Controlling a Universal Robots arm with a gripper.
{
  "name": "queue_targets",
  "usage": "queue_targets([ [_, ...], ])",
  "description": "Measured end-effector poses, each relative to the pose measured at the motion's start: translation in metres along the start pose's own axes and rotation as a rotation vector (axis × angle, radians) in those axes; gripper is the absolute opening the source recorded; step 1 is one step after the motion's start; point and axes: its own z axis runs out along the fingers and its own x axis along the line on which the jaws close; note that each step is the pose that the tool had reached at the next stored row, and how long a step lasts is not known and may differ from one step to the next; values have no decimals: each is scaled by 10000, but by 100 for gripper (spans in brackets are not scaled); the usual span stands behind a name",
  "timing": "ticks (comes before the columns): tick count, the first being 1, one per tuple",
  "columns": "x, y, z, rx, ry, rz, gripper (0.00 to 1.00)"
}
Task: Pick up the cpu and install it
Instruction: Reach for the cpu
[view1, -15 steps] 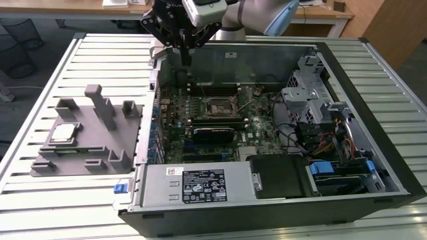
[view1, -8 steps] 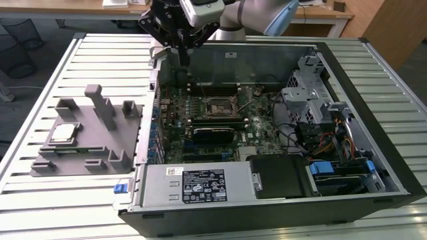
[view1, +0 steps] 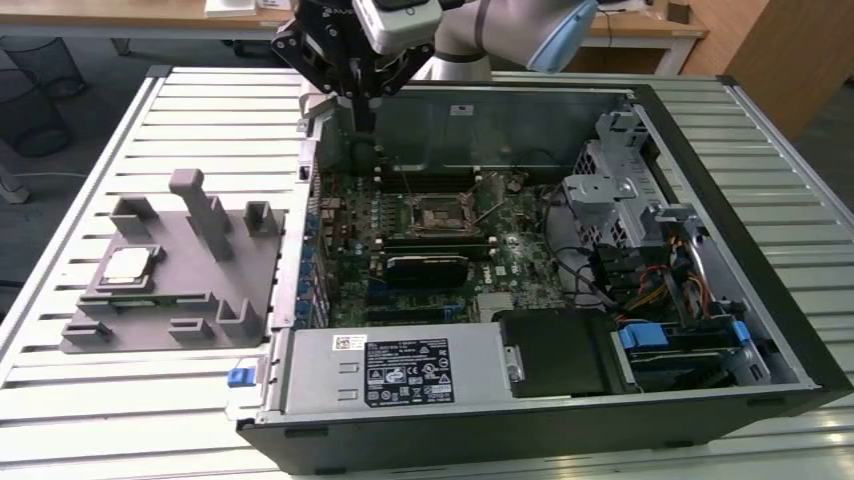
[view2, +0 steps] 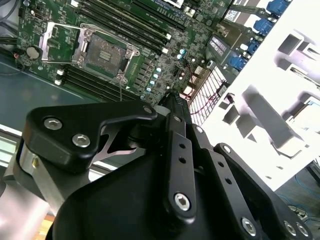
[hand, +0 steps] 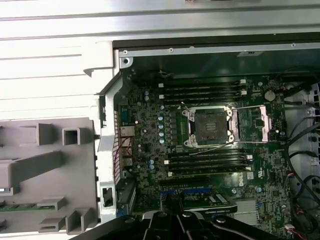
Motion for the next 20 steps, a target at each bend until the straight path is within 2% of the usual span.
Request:
queue_targets([
  [20, 102, -8, 2, 0, 1, 0, 11],
])
